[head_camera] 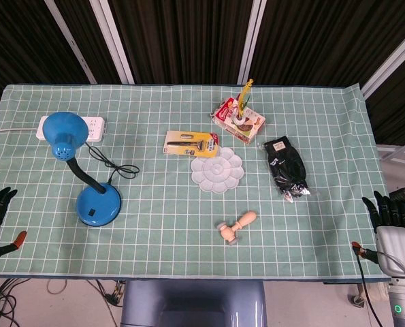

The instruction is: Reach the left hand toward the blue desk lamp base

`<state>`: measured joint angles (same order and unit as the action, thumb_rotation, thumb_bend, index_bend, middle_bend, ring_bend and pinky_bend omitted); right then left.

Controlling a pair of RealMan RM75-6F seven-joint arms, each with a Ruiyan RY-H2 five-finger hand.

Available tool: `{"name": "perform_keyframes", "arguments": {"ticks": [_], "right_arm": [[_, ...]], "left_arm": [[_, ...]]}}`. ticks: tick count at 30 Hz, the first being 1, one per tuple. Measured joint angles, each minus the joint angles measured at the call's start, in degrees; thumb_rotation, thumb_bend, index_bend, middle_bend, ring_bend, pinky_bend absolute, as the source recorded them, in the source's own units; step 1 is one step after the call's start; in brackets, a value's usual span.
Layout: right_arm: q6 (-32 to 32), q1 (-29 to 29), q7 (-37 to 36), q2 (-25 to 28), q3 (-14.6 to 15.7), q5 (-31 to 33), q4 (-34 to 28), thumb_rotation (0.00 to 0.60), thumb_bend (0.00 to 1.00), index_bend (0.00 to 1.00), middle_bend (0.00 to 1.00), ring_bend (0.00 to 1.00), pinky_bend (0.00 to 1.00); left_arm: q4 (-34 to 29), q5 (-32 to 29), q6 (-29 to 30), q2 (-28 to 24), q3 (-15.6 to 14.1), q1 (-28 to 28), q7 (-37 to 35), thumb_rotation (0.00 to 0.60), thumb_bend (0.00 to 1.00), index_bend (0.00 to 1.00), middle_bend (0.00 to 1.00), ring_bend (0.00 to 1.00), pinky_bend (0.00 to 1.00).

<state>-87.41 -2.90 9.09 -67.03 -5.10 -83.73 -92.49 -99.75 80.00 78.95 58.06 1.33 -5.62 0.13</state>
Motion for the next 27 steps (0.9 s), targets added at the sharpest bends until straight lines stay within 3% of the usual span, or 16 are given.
{"name": "perform_keyframes", "arguments": {"ticks": [19, 22, 24, 27], "right_arm": [[0.11, 0.04, 0.59, -0.2, -0.09, 0.33, -0.12, 0.6, 0.17, 0.12, 0.03, 0.02, 0.0], [0.28, 0.0, 0.51, -0.07, -0.04, 0.31, -0.19, 0.6, 0.17, 0.12, 0.03, 0.02, 0.0], [0.38, 0.01, 0.34, 0.12, 0.02, 0.27, -0.33, 0.6, 0.17, 0.12, 0.03, 0.02, 0.0], [0.28, 0.11, 0.4, 0.16, 0.07, 0.29, -0.5, 0.6, 0.17, 0.12, 0.03, 0.02, 0.0]], "left_arm": [[0.18, 0.0, -0.9, 0.15, -0.22, -0.32, 0.84, 0.6, 0.36, 0.0, 0.03, 0.01, 0.03], [0.19, -0.24, -0.69, 0.45, -0.11, -0.32, 1.89, 0.6, 0.39, 0.0, 0.18, 0.14, 0.14], [0.28, -0.17, -0.08, 0.86, 0.05, -0.28, 2.73, 0.6, 0.46, 0.01, 0.43, 0.37, 0.37], [0.69, 0.86, 1.61, 2.04, 0.21, -0.15, 4.34, 0.6, 0.56, 0.04, 0.66, 0.62, 0.65]]}}
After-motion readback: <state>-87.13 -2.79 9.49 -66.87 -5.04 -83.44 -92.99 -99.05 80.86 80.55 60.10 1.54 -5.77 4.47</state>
